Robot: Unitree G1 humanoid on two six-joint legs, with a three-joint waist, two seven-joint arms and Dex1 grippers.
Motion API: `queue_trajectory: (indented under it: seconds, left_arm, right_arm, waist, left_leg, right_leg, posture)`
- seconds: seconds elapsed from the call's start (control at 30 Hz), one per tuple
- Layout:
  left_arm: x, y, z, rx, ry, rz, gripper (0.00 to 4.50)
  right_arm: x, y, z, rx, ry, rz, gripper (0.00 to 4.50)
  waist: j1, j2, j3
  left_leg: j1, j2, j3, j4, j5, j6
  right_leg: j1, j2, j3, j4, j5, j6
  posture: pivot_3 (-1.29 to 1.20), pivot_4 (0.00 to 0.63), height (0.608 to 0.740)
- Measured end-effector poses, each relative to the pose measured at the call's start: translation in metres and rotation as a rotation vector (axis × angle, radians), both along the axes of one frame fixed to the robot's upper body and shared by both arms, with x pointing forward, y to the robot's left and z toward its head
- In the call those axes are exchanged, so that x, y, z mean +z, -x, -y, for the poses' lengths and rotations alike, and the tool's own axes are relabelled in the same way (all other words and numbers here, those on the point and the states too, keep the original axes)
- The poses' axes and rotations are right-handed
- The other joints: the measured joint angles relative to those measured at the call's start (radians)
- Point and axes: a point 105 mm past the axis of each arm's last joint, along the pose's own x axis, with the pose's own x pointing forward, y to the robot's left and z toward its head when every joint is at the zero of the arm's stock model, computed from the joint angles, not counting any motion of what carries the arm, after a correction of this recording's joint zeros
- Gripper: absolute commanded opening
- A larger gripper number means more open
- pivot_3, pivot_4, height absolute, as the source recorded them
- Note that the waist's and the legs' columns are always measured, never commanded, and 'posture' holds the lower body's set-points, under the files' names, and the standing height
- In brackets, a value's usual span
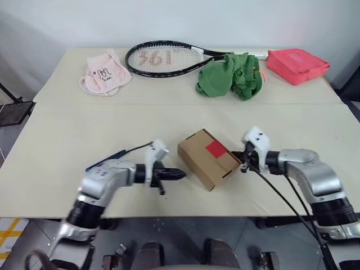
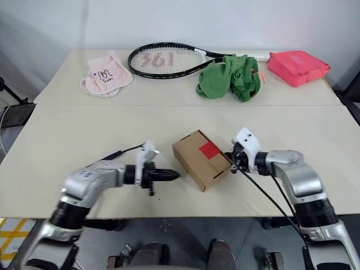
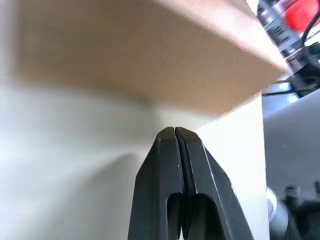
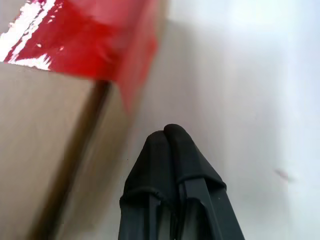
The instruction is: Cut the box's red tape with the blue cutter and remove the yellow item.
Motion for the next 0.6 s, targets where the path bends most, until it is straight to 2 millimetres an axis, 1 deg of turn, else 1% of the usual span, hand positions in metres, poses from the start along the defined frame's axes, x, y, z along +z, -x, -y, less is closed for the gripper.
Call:
queue_trajectory:
  seconds: [0.07,0.1,0.13,0.17,0.2,0.23,0.33,0.4,0.43,0.47,0.5,0.57,0.6]
  left_arm:
    - [0.009,0.003,-0.017,0.008,0.011,0.045,0.0]
    - [0.016,0.006,-0.025,0.012,0.039,0.082,0.19]
    - [0.022,0.007,-0.029,0.019,0.063,0.112,0.39]
    - [0.032,0.009,-0.039,0.046,0.106,0.163,0.58]
    - [0.038,0.008,-0.049,0.079,0.114,0.206,0.86]
    - [0.043,0.01,-0.063,0.12,0.104,0.265,1.16]
    - [0.048,0.018,-0.106,0.23,0.012,0.357,2.09]
    - [0.044,0.027,-0.14,0.307,-0.068,0.367,2.63]
    - [0.039,0.032,-0.159,0.356,-0.101,0.348,2.92]
    - [0.033,0.038,-0.182,0.424,-0.133,0.322,3.2]
    - [0.029,0.043,-0.199,0.476,-0.15,0.303,3.57]
    - [0.02,0.054,-0.231,0.554,-0.196,0.267,4.08]
    - [0.016,0.06,-0.245,0.593,-0.218,0.245,4.42]
  right_arm:
    - [0.009,0.004,0.012,-0.013,-0.023,0.037,0.38]
    - [0.015,0.007,0.016,-0.01,-0.053,0.068,0.56]
    - [0.018,0.011,0.018,0.001,-0.077,0.081,0.91]
    - [0.023,0.022,0.018,0.045,-0.12,0.101,1.2]
    - [0.027,0.029,0.016,0.078,-0.148,0.111,1.53]
    - [0.033,0.04,0.011,0.125,-0.179,0.134,1.88]
    - [0.048,0.062,-0.003,0.209,-0.235,0.21,2.93]
    - [0.057,0.075,-0.021,0.276,-0.284,0.282,3.55]
    - [0.06,0.082,-0.029,0.309,-0.304,0.304,3.89]
    - [0.063,0.088,-0.036,0.342,-0.324,0.325,4.2]
    - [0.066,0.091,-0.041,0.363,-0.343,0.339,4.5]
    - [0.071,0.099,-0.054,0.427,-0.375,0.371,4.5]
    - [0.075,0.104,-0.06,0.466,-0.389,0.394,4.5]
  waist:
    - [0.003,0.0,0.0]
    - [0.006,0.0,0.0]
    - [0.008,0.0,0.0]
    - [0.013,0.0,0.0]
    - [0.014,0.0,0.0]
    - [0.016,0.0,0.0]
    - [0.007,0.0,0.0]
    - [0.003,0.0,0.0]
    - [-0.002,0.0,0.0]
    - [-0.002,0.001,0.001]
    - [-0.002,0.001,0.001]
    - [-0.001,0.0,0.001]
    - [0.0,0.0,0.0]
  left_leg:
    - [0.0,0.0,0.0,0.0,0.0,0.0]
    - [0.0,0.0,0.0,0.0,0.0,0.0]
    - [-0.001,0.0,0.0,0.0,0.0,0.0]
    - [0.0,0.001,0.0,-0.001,0.0,0.0]
    - [0.0,0.001,0.0,-0.001,0.0,0.0]
    - [0.0,0.001,0.0,-0.002,0.0,0.0]
    - [0.0,0.001,0.001,-0.002,-0.001,0.0]
    - [0.001,0.001,0.001,-0.002,-0.001,0.0]
    - [0.002,0.001,0.001,-0.003,-0.001,0.0]
    - [0.002,0.001,0.002,-0.003,-0.002,0.0]
    - [0.002,0.002,0.002,-0.003,-0.002,0.001]
    - [0.002,0.002,0.002,-0.002,-0.002,0.001]
    - [0.002,0.002,0.002,-0.002,-0.003,0.001]
  right_leg:
    - [0.0,0.0,0.0,-0.002,0.0,0.0]
    - [0.0,0.0,0.0,-0.002,0.0,0.0]
    - [0.001,0.0,0.0,-0.002,0.0,0.0]
    - [0.001,0.0,0.0,-0.003,0.0,0.0]
    - [0.001,0.0,-0.001,-0.003,0.0,0.0]
    - [0.001,0.0,-0.001,-0.003,0.0,0.0]
    - [0.001,0.001,-0.001,-0.003,0.0,0.0]
    - [0.001,0.001,0.0,-0.003,0.0,-0.001]
    - [0.001,0.001,0.0,-0.002,0.0,-0.001]
    - [0.0,0.001,0.0,-0.002,0.0,-0.001]
    - [0.0,0.001,0.0,-0.002,0.0,-0.001]
    - [0.0,0.001,0.0,-0.002,0.0,-0.001]
    - [0.0,0.001,0.0,-0.002,0.0,-0.001]
  posture:
    - [0.0,0.15,0.74]
    - [0.0,0.15,0.74]
    - [0.0,0.15,0.74]
    - [0.0,0.15,0.74]
    - [0.0,0.15,0.74]
    - [0.0,0.15,0.74]
    - [0.0,0.15,0.74]
    - [0.0,0.15,0.74]
    - [0.0,0.15,0.74]
    - [0.0,0.15,0.74]
    - [0.0,0.15,0.74]
    - [0.0,0.15,0.74]
    - [0.0,0.15,0.74]
